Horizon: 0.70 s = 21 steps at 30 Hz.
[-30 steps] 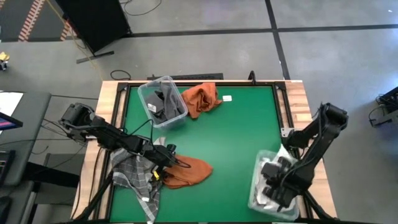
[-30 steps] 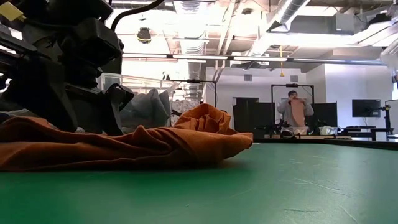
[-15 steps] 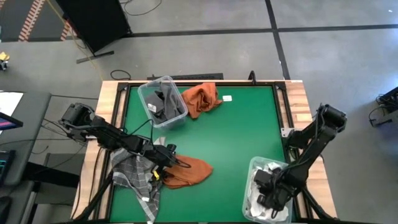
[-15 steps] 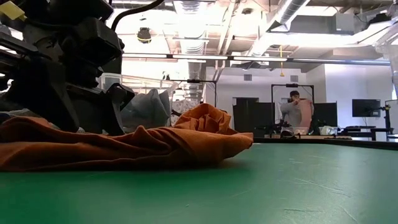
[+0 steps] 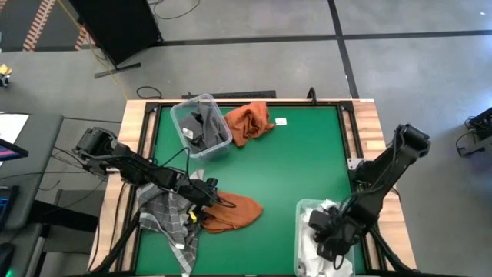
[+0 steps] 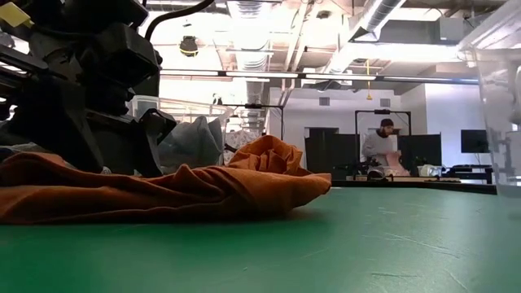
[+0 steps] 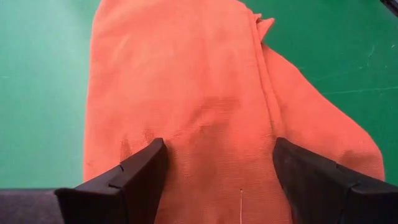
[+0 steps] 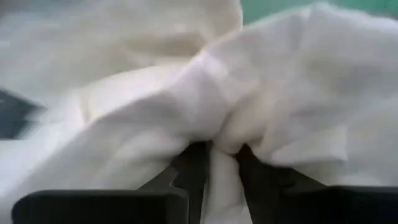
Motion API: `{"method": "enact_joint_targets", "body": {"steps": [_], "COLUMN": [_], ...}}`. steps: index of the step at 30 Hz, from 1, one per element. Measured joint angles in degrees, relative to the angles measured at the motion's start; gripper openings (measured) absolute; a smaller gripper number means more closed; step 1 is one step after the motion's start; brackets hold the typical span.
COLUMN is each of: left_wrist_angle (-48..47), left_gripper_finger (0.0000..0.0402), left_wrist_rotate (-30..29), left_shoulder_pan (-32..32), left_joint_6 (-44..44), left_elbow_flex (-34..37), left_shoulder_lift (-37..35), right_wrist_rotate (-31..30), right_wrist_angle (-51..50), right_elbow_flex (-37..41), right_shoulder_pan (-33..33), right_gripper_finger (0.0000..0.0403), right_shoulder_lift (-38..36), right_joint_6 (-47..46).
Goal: Sort towels by color in basket
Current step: Put the white towel into the bottom transparent bin
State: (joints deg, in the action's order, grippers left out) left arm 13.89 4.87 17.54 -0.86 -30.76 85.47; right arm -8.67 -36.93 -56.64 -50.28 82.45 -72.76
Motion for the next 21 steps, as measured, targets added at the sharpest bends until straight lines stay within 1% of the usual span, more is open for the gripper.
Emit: {"method": "enact_joint_targets", "body": {"steps": [7, 15, 18, 21], "left_wrist_angle": [0.0, 0.0, 0.0, 0.0], "left_gripper_finger": [0.0278, 0.0278, 0.0278, 0.0278], "left_wrist_rotate": [-0.6, -0.6, -0.4, 1.6], "left_shoulder_pan": [0.0, 0.0, 0.0, 0.0], "left_joint_6": [-0.2, 0.0, 0.4, 1.2], "left_elbow_flex": [0.0, 0.0, 0.0, 0.0], "left_shoulder_lift": [0.0, 0.0, 0.0, 0.0], "right_wrist_rotate": [-0.2, -0.3, -0.3, -0.5], "right_wrist_angle": [-0.3, -2.2, -4.8, -8.0], "right_elbow_flex": [-3.6, -5.3, -6.6, -7.9], "right_shoulder_pan": [0.7, 0.0, -0.2, -0.4], "right_gripper_finger": [0.0120, 0.0120, 0.0120, 0.0120], "right_shoulder_lift": [-4.7, -6.5, -7.1, -7.7], "right_joint_6": [4.3, 5.7, 5.8, 5.8]}}
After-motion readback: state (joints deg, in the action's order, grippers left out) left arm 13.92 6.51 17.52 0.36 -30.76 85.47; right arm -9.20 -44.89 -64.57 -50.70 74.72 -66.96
